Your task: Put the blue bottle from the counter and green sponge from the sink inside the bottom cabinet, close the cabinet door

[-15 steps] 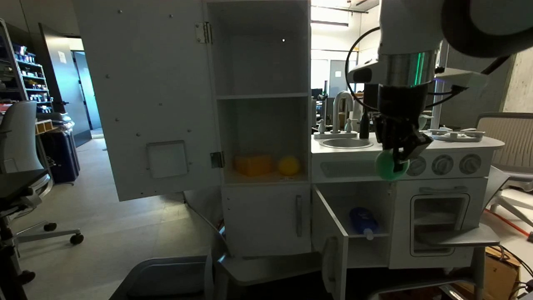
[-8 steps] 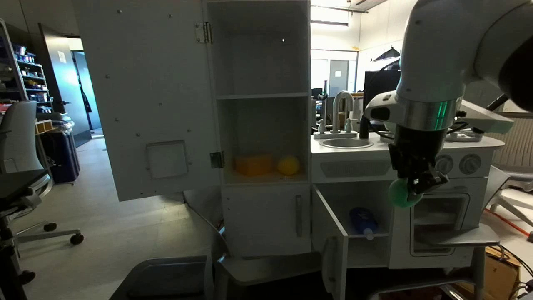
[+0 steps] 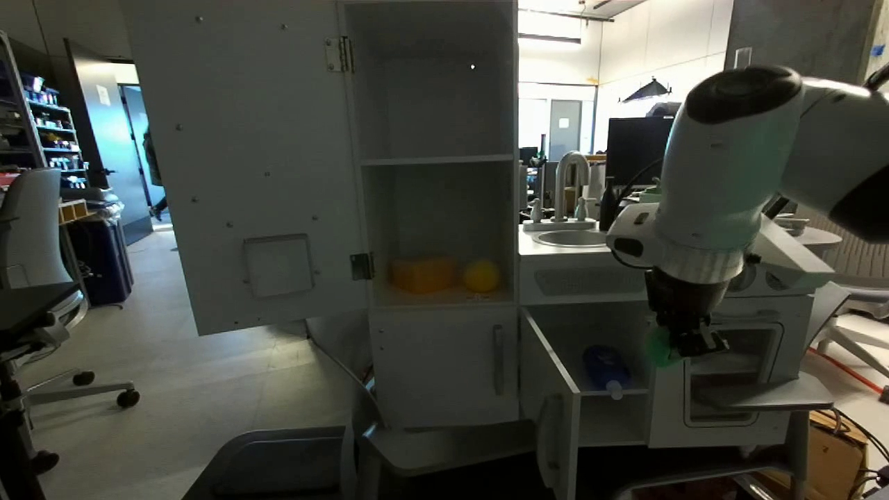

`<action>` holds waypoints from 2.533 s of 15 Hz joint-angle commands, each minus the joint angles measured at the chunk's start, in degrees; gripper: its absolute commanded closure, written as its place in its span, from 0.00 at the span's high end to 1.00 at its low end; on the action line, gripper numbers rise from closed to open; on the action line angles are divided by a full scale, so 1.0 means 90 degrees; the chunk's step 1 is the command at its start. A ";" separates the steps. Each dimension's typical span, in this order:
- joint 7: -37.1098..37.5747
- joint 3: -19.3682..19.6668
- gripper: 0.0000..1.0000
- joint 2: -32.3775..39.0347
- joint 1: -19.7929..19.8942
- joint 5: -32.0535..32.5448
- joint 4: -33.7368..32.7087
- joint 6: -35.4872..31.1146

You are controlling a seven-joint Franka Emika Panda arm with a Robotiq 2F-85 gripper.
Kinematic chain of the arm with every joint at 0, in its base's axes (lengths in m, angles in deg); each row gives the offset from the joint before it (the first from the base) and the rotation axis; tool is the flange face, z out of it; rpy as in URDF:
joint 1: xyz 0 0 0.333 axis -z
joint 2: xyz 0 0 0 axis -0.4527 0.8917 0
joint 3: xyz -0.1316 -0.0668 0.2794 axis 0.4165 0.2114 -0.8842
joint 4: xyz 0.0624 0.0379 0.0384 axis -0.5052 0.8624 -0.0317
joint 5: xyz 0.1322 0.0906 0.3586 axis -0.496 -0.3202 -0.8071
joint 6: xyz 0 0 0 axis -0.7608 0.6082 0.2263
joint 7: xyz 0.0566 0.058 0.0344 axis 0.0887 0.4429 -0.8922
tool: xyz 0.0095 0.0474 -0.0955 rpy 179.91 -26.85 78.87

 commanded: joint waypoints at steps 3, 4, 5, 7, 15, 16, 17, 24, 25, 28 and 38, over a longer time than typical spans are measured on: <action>0.1526 -0.0105 0.06 0.1248 -0.0212 0.1229 -0.1174 0.0279; 0.1700 -0.0124 0.06 0.1438 -0.0222 0.1387 -0.1338 0.0327; 0.1897 -0.0154 0.06 0.1597 -0.0266 0.1532 -0.1489 0.0420; 0.2429 -0.0227 0.06 0.1923 -0.0324 0.1974 -0.1831 0.0638; 0.3404 -0.0445 0.06 0.2755 -0.0493 0.2826 -0.2860 0.1361; 0.3501 -0.0466 0.06 0.2805 -0.0513 0.2904 -0.2961 0.1433; 0.3573 -0.0490 0.06 0.2896 -0.0510 0.2959 -0.3131 0.1481; 0.4007 -0.1248 0.06 0.3249 0.0059 0.3965 -0.3609 0.2531; 0.4081 -0.1377 0.06 0.3337 0.0159 0.4129 -0.3678 0.2763; 0.4104 -0.1666 0.06 0.3605 0.0416 0.4454 -0.3954 0.3216; 0.3984 -0.1970 0.78 0.3850 0.0635 0.4357 -0.4219 0.3374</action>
